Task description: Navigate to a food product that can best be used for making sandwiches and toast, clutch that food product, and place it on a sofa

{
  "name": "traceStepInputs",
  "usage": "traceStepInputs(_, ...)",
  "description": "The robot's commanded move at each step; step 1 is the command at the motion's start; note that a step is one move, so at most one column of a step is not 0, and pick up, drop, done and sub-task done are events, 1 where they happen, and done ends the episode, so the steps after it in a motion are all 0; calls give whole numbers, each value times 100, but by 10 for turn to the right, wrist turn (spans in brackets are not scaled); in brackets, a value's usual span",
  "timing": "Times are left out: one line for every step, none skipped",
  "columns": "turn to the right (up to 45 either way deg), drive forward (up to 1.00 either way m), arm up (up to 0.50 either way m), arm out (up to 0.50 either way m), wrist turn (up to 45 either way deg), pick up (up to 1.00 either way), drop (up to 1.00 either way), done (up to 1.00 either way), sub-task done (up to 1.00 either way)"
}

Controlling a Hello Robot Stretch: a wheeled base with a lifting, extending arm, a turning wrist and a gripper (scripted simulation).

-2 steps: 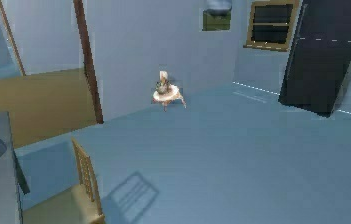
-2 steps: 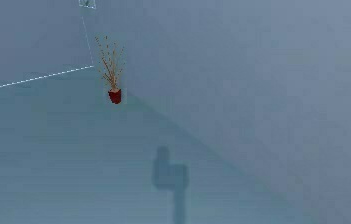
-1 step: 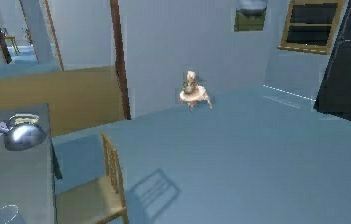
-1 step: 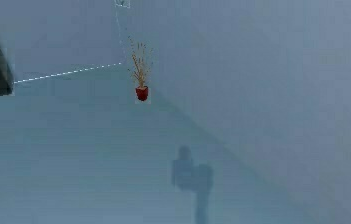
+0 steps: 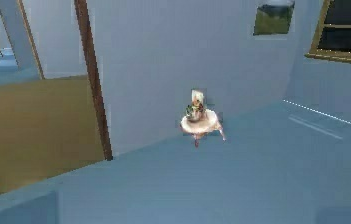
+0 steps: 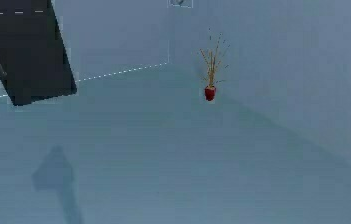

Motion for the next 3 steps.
traceStepInputs(-330, 0, 0, 0, 0, 0, 0, 0, 0)
traceStepInputs(0, 45, 0, 0, 0, 0, 0, 0, 0)
traceStepInputs(-420, 0, 0, 0, 0, 0, 0, 0, 0)
